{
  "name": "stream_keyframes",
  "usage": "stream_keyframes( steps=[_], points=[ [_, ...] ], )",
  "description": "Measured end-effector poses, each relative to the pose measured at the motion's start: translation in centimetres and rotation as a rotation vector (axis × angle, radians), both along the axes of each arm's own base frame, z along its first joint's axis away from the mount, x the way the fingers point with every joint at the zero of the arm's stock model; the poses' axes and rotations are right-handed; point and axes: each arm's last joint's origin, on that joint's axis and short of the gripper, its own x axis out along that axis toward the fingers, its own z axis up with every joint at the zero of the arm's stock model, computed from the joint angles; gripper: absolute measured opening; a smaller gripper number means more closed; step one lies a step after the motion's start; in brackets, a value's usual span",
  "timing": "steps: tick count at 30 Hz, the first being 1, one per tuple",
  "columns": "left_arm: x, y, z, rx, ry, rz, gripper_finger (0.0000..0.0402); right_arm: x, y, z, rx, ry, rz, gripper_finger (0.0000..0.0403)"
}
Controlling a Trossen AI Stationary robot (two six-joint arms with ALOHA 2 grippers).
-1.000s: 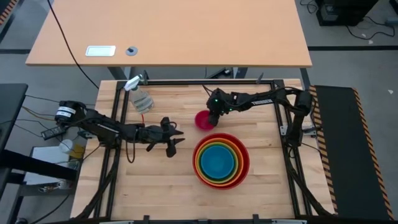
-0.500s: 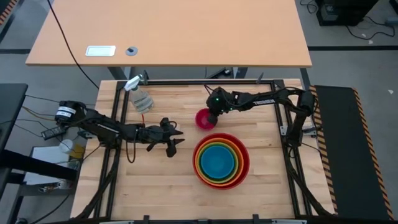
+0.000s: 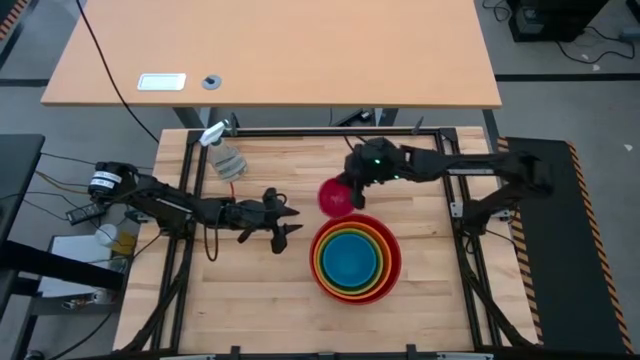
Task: Nest bowls inside each other
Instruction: Stack the pink bowl into the blue bowl, then return to Home Position
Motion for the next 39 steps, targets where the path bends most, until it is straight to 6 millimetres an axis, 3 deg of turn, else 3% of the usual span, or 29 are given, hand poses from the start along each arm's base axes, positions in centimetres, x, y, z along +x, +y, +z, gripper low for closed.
stream_keyframes(
  steps=[3, 5, 10, 19, 22, 27, 39],
  points=[
    [0.4, -0.1, 0.6, -0.002, -0.012, -0.003, 0.0204, -0.6, 2.2, 1.4, 0.001, -0.057, 0.123, 0.0040],
    [0.6, -0.1, 0.9, -0.002, -0.017, -0.003, 0.0204, -1.0, 3.7, 1.1, 0.000, -0.059, 0.219, 0.0041],
    [1.1, 0.2, 1.8, 0.014, -0.042, 0.001, 0.0204, -1.4, 7.3, -2.1, 0.023, -0.028, 0.447, 0.0041],
    [2.6, 0.5, 4.6, 0.065, -0.002, -0.003, 0.0204, -0.3, 11.5, -7.9, -0.081, 0.094, 0.437, 0.0043],
    [2.9, 0.4, 5.3, 0.067, 0.033, -0.006, 0.0204, -0.1, 12.2, -9.2, -0.108, 0.147, 0.443, 0.0048],
    [3.0, -0.1, 5.8, 0.048, 0.047, -0.015, 0.0204, 0.1, 12.4, -9.8, -0.106, 0.161, 0.454, 0.0069],
    [2.6, -0.7, 6.9, 0.106, 0.002, -0.062, 0.0204, -0.6, 11.7, -6.6, -0.031, 0.108, 0.405, 0.0189]
  ],
)
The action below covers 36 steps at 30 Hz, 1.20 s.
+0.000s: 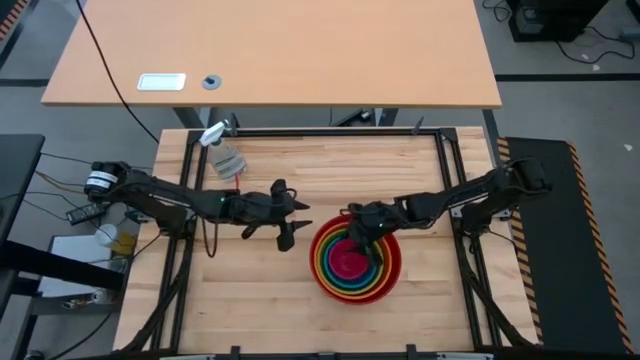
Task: Nest bowls inside each other
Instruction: Return to Home Position
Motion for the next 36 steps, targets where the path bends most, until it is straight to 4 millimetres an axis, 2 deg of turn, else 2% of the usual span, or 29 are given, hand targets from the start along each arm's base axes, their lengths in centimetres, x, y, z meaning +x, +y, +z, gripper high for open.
stream_keyframes(
  steps=[4, 9, 13, 15, 17, 18, 20, 24, 27, 32, 36],
  points=[
    [-1.3, 0.7, 0.8, 0.036, -0.022, 0.012, 0.0204, -1.3, -1.0, 0.9, 0.021, 0.019, -0.054, 0.0200],
    [-4.1, 1.4, 1.7, 0.033, -0.081, 0.036, 0.0204, -3.9, -2.3, 2.0, -0.015, -0.005, -0.135, 0.0197],
    [-6.7, 1.7, 2.3, 0.028, -0.142, 0.039, 0.0204, -6.4, -3.7, 3.6, -0.046, -0.140, -0.226, 0.0197],
    [-7.9, 1.8, 2.0, 0.035, -0.127, 0.052, 0.0204, -7.6, -4.4, 4.0, -0.050, -0.219, -0.268, 0.0197],
    [-9.0, 2.0, 2.2, 0.039, -0.160, 0.075, 0.0204, -9.0, -5.2, 3.8, -0.052, -0.274, -0.315, 0.0197],
    [-9.6, 2.1, 1.6, 0.046, -0.140, 0.088, 0.0204, -9.6, -5.5, 3.7, -0.046, -0.320, -0.336, 0.0197],
    [-10.4, 2.2, 1.5, 0.039, -0.176, 0.104, 0.0204, -10.8, -6.2, 2.8, -0.037, -0.384, -0.377, 0.0197],
    [-12.0, 2.4, 0.2, 0.003, -0.223, 0.124, 0.0204, -12.8, -6.9, 1.2, -0.008, -0.555, -0.441, 0.0197],
    [-13.3, 2.4, -0.7, -0.015, -0.235, 0.125, 0.0204, -14.0, -7.2, 0.9, 0.007, -0.657, -0.484, 0.0197],
    [-15.2, 2.1, 0.2, 0.001, -0.315, 0.069, 0.0204, -15.6, -7.4, 1.6, 0.016, -0.727, -0.545, 0.0197],
    [-17.1, 1.9, 0.3, 0.032, -0.322, 0.017, 0.0204, -16.8, -7.1, 2.5, 0.002, -0.789, -0.510, 0.0197]
  ],
)
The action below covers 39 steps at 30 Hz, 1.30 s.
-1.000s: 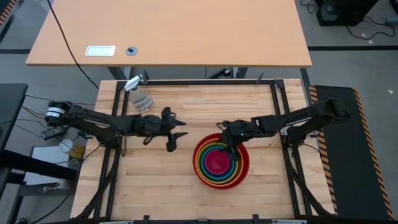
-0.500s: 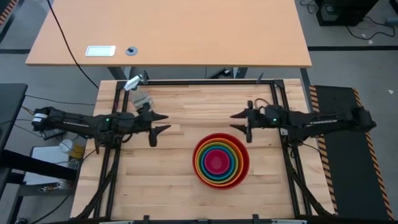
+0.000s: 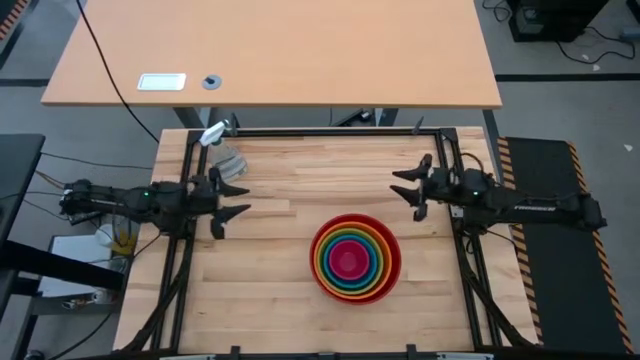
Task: Nest bowls inside each other
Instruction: Return to Home Position
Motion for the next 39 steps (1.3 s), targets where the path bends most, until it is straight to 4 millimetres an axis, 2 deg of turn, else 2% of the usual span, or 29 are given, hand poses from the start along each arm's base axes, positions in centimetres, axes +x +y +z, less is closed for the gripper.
stream_keyframes(
  steps=[5, 8, 11, 15, 19, 26, 30, 39],
  points=[
    [-1.7, -0.1, -0.2, -0.037, -0.065, -0.034, 0.0204, -1.7, 0.2, 0.2, -0.038, 0.000, -0.059, 0.0195],
    [-1.9, -0.3, -1.7, -0.074, -0.051, -0.047, 0.0204, -2.3, 0.3, 0.2, -0.050, -0.028, -0.061, 0.0192],
    [-1.8, -0.4, -3.4, -0.114, -0.032, -0.059, 0.0204, -2.6, 0.3, -0.6, -0.057, -0.086, -0.061, 0.0186],
    [-1.7, -0.7, -4.5, -0.135, -0.027, -0.082, 0.0204, -2.7, 0.4, -2.1, -0.057, -0.168, -0.061, 0.0178],
    [-2.0, -0.9, -4.0, -0.133, -0.036, -0.112, 0.0204, -2.9, 0.4, -3.2, -0.040, -0.200, -0.063, 0.0172],
    [-3.2, -1.0, -4.3, -0.116, 0.042, -0.162, 0.0204, -3.7, 0.4, -2.6, -0.035, -0.272, -0.087, 0.0169],
    [-3.4, -1.0, -4.5, -0.107, 0.061, -0.168, 0.0204, -4.1, 0.2, -2.3, -0.011, -0.313, -0.175, 0.0169],
    [-3.3, -1.4, -3.1, -0.073, -0.072, -0.278, 0.0204, -4.2, 0.2, -2.3, 0.011, -0.319, -0.204, 0.0169]
  ],
)
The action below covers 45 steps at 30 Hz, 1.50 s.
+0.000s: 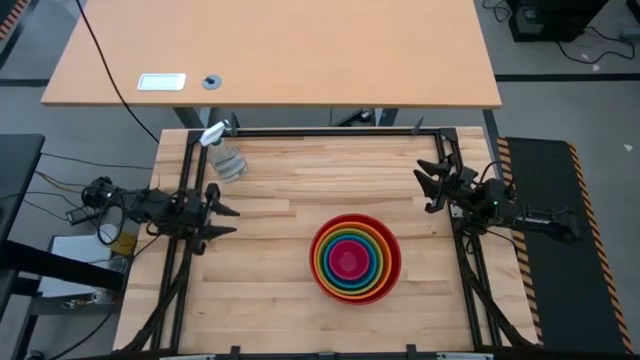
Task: Nest bowls inside each other
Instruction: Return to Home Position
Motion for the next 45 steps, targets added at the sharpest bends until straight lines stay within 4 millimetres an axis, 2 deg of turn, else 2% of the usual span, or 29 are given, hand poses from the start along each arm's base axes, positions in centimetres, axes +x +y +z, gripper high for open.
stream_keyframes(
  steps=[11, 17, 45],
  points=[
    [0.03, -0.09, -0.04, -0.137, 0.017, -0.028, 0.0204, 0.00, 0.00, 0.00, 0.000, 0.000, 0.000, 0.0170],
    [0.02, -0.09, -0.29, -0.363, 0.069, -0.020, 0.0204, 0.00, 0.00, 0.01, 0.000, 0.000, 0.000, 0.0171],
    [-0.13, -0.55, -0.28, -0.359, 0.080, -0.080, 0.0204, 0.01, 0.00, 0.01, 0.000, 0.000, 0.002, 0.0171]
  ],
)
